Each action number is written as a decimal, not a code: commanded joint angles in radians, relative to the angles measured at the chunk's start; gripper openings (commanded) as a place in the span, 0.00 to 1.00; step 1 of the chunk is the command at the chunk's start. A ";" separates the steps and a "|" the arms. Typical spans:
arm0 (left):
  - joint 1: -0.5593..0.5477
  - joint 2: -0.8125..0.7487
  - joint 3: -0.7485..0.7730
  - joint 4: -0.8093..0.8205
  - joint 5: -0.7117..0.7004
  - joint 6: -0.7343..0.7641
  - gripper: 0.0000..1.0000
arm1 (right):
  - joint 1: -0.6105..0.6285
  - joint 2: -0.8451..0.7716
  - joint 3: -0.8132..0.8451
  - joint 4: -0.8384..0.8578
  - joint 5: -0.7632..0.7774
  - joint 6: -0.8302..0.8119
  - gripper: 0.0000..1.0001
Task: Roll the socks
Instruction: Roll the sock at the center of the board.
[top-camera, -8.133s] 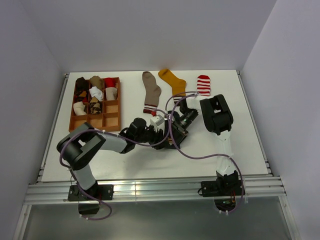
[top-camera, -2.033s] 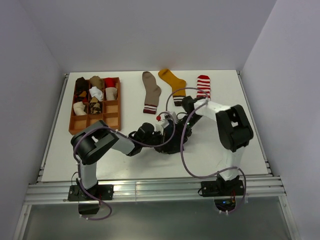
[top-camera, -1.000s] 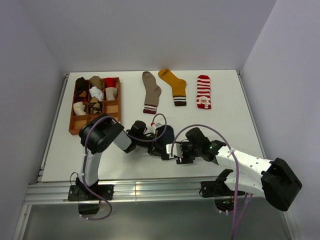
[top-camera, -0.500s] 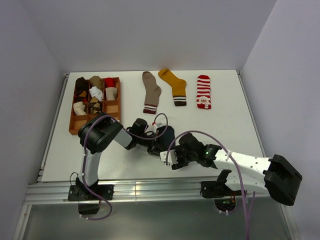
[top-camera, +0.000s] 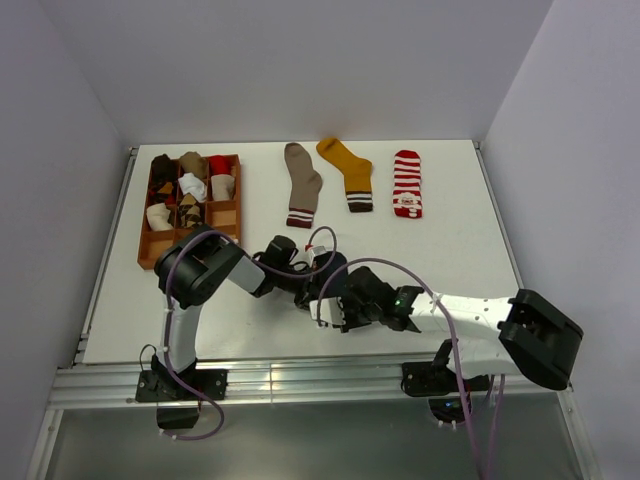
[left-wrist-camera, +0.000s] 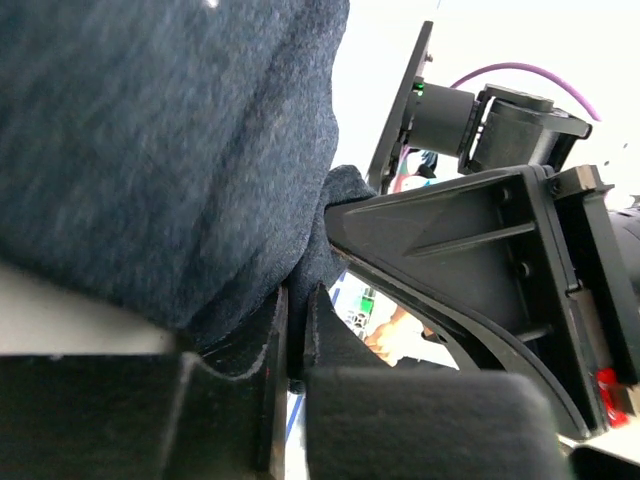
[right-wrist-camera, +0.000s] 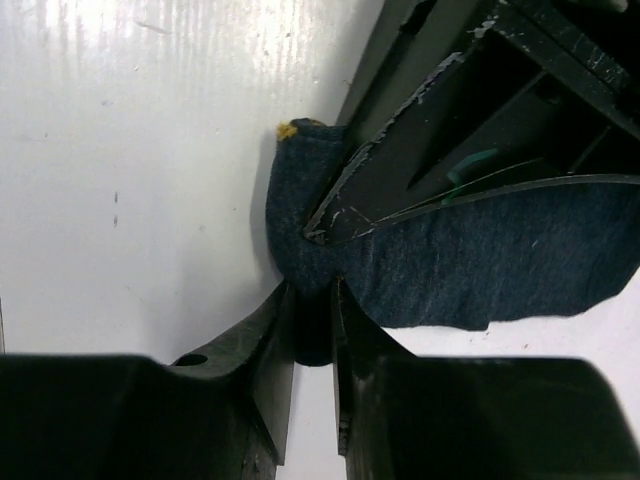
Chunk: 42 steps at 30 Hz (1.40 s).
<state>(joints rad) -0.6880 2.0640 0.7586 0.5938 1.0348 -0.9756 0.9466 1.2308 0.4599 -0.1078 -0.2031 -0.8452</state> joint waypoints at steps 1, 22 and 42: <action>-0.002 0.035 -0.010 -0.239 -0.166 0.075 0.18 | 0.001 0.048 0.057 -0.003 0.016 0.057 0.21; 0.041 -0.496 -0.286 -0.140 -0.735 0.175 0.41 | -0.322 0.553 0.572 -0.831 -0.550 -0.126 0.18; -0.297 -0.634 -0.257 -0.031 -1.007 0.517 0.46 | -0.493 0.970 0.902 -1.164 -0.677 -0.160 0.19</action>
<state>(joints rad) -0.9337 1.4002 0.4446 0.4992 0.0654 -0.5407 0.4595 2.1674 1.3323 -1.2766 -0.9165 -1.0138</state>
